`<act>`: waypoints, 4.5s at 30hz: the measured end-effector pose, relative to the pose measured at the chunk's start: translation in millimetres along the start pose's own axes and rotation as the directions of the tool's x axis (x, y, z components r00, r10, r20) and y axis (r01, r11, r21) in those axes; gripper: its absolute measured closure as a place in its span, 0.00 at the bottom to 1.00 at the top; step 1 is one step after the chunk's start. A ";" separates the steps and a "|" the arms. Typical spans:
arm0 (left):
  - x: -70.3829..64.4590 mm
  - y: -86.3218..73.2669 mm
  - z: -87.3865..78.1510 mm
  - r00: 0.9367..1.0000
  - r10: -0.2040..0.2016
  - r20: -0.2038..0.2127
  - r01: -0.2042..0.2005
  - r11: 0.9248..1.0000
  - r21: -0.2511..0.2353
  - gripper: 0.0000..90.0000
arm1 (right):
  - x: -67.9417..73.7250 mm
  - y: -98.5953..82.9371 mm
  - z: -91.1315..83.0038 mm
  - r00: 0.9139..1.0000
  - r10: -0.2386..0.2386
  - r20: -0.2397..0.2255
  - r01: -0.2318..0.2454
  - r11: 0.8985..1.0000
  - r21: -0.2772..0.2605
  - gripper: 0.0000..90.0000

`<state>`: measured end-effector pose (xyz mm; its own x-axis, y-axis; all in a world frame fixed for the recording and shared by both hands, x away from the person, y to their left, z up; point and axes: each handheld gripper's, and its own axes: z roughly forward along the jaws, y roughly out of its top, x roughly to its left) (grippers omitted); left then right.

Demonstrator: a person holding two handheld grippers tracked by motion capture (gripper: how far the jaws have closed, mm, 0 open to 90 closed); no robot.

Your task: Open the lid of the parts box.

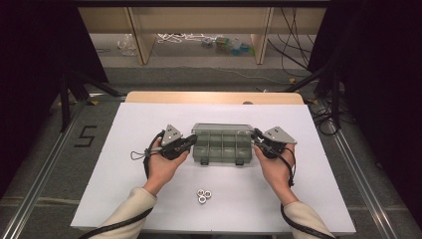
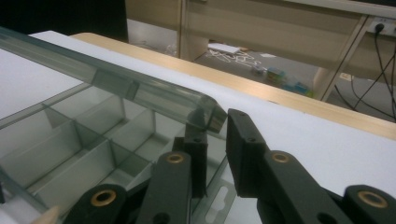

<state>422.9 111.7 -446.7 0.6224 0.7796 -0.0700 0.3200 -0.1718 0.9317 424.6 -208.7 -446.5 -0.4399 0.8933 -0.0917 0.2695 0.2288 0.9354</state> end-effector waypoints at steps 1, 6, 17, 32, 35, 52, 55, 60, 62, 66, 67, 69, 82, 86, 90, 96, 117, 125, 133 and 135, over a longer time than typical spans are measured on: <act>1.0 -0.1 -0.6 1.000 -0.005 -0.008 0.005 1.000 -0.004 0.94 | 0.0 0.8 1.6 1.000 0.003 0.003 -0.003 1.000 -0.005 0.89; 6.8 1.1 0.0 0.997 0.035 -0.074 -0.037 0.999 -0.028 0.80 | -0.8 5.1 4.4 0.999 0.003 0.033 -0.003 1.000 -0.007 0.90; 8.7 11.3 21.4 0.981 0.111 -0.157 -0.119 0.992 -0.039 0.80 | 1.3 10.6 6.3 0.998 0.000 0.064 0.000 1.000 0.000 0.92; 28.7 36.9 40.9 0.973 0.183 -0.142 -0.187 0.982 -0.014 0.91 | -8.5 24.8 18.5 0.997 -0.041 0.070 0.042 0.999 -0.021 0.94; 34.7 41.3 45.4 0.977 0.155 -0.144 -0.158 0.987 -0.010 0.93 | -10.7 28.0 23.7 0.995 -0.036 0.089 0.039 0.999 -0.030 0.95; 48.6 56.0 62.9 0.982 0.119 -0.144 -0.119 0.993 0.012 0.94 | -20.4 38.5 41.3 0.995 0.023 0.099 -0.018 0.999 -0.051 0.95; 51.0 57.6 66.2 0.984 0.109 -0.144 -0.108 0.994 0.013 0.93 | -20.2 38.5 42.9 0.994 0.019 0.110 -0.013 0.998 -0.057 0.95; 52.5 59.1 69.6 0.983 0.104 -0.148 -0.103 0.995 0.014 0.93 | -22.1 39.5 45.1 0.993 0.032 0.110 -0.025 0.998 -0.060 0.95; 53.0 59.4 70.2 0.984 0.101 -0.146 -0.100 0.995 0.015 0.93 | -21.6 39.7 45.7 0.994 0.041 0.099 -0.035 0.998 -0.058 0.95; 54.8 60.3 72.5 0.985 0.094 -0.147 -0.093 0.996 0.013 0.93 | -23.1 40.6 47.4 0.993 0.050 0.104 -0.045 0.998 -0.053 0.95; 55.1 60.6 73.4 0.985 0.090 -0.146 -0.089 0.996 0.014 0.93 | -23.3 40.6 48.0 0.993 0.050 0.108 -0.044 0.997 -0.059 0.95; 55.6 61.1 74.3 0.985 0.087 -0.147 -0.086 0.996 0.014 0.93 | -23.6 40.8 48.9 0.993 0.061 0.106 -0.055 0.997 -0.057 0.95; 59.5 63.1 80.1 0.986 0.073 -0.148 -0.071 0.997 0.017 0.93 | -27.4 40.9 55.8 0.991 0.068 0.117 -0.060 0.996 -0.071 0.96; 60.5 63.4 82.1 0.987 0.066 -0.149 -0.064 0.998 0.016 0.93 | -28.3 41.0 57.7 0.991 0.066 0.120 -0.057 0.995 -0.075 0.96; 62.0 63.9 83.9 0.987 0.064 -0.147 -0.062 0.998 0.018 0.93 | -29.8 41.3 60.5 0.990 0.071 0.124 -0.062 0.995 -0.079 0.96; 63.1 63.7 86.6 0.988 0.042 -0.145 -0.041 0.999 0.010 0.93 | -32.0 41.4 64.6 0.989 0.081 0.124 -0.072 0.994 -0.079 0.96; 64.3 63.2 90.4 0.988 0.039 -0.152 -0.038 0.999 0.010 0.92 | -34.6 31.4 79.1 0.988 0.091 0.125 -0.087 0.995 -0.040 0.93; 64.7 59.1 93.9 0.987 0.041 -0.156 -0.037 0.999 0.026 0.91 | -34.4 25.4 84.9 0.987 0.102 0.123 -0.102 0.995 -0.004 0.92; 65.6 50.7 100.0 0.988 0.014 -0.156 -0.007 0.999 0.049 0.91 | -35.6 24.3 87.5 0.986 0.119 0.120 -0.119 0.993 -0.003 0.94; 65.1 49.7 101.2 0.987 0.006 -0.161 0.002 0.999 0.050 0.91 | -35.6 24.3 87.5 0.986 0.120 0.119 -0.120 0.993 -0.003 0.94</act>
<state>551.6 92.9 -441.1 0.5014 0.8652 -0.0063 0.3564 -0.1998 0.9127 521.8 -201.1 -450.4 -0.2993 0.9540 -0.0189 0.3177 0.1183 0.9408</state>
